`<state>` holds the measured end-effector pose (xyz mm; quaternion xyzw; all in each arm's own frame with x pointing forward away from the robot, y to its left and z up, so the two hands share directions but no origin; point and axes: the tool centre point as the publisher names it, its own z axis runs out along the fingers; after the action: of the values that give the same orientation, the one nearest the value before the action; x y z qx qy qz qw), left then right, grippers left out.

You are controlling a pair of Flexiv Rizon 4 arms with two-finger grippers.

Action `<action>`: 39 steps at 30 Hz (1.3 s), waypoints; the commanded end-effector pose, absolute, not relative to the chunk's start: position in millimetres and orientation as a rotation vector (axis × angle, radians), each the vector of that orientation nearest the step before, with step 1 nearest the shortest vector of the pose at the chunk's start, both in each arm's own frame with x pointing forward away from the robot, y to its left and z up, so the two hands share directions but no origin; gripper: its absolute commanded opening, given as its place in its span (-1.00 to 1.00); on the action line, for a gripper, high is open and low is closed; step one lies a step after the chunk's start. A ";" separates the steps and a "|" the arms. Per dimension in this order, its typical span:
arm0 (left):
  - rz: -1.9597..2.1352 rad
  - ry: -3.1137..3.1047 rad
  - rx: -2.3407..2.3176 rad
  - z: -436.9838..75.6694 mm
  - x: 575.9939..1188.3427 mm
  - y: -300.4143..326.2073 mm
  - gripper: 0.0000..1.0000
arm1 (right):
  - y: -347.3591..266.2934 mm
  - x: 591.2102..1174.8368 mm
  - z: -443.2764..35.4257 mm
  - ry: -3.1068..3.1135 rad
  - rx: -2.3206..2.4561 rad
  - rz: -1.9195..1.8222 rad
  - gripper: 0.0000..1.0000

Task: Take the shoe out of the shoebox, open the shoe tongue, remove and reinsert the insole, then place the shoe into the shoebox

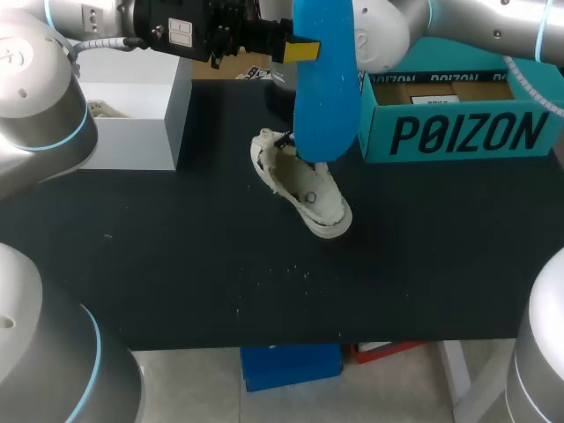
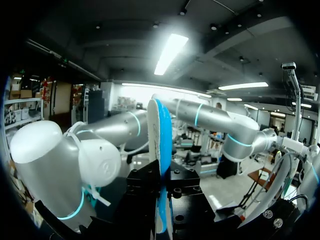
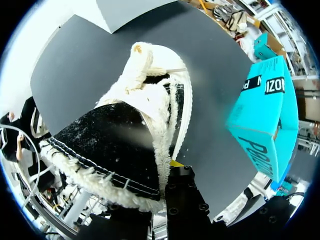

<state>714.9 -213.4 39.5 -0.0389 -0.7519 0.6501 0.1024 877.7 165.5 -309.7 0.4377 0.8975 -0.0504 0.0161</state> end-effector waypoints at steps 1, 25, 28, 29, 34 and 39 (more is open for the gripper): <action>1.924 -2.221 -0.111 38.7 714.5 -215.1 -1.00 | 171.6 878.1 -318.8 2.197 2.221 -0.090 -1.00; 1.924 -2.221 -0.111 38.7 714.5 -215.1 -1.00 | 186.1 883.5 -379.7 2.177 2.166 -0.052 -1.00; 1.924 -2.221 -0.111 38.7 714.5 -215.1 -1.00 | 181.3 883.4 -381.7 2.174 2.137 -0.016 -1.00; 1.924 -2.221 -0.111 38.7 714.5 -215.1 -1.00 | 180.0 883.3 -381.8 2.181 2.135 0.016 -0.94; 1.924 -2.221 -0.111 38.7 714.5 -215.1 -1.00 | 171.6 882.4 -375.3 2.185 2.116 0.082 1.00; 1.924 -2.221 -0.111 38.7 714.5 -215.1 -1.00 | 161.7 878.9 -350.1 2.244 2.143 0.272 1.00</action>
<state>715.0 -213.4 39.4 -0.0388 -0.7519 0.6501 0.1024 889.7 184.9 -367.5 0.6908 0.7208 0.0421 0.0384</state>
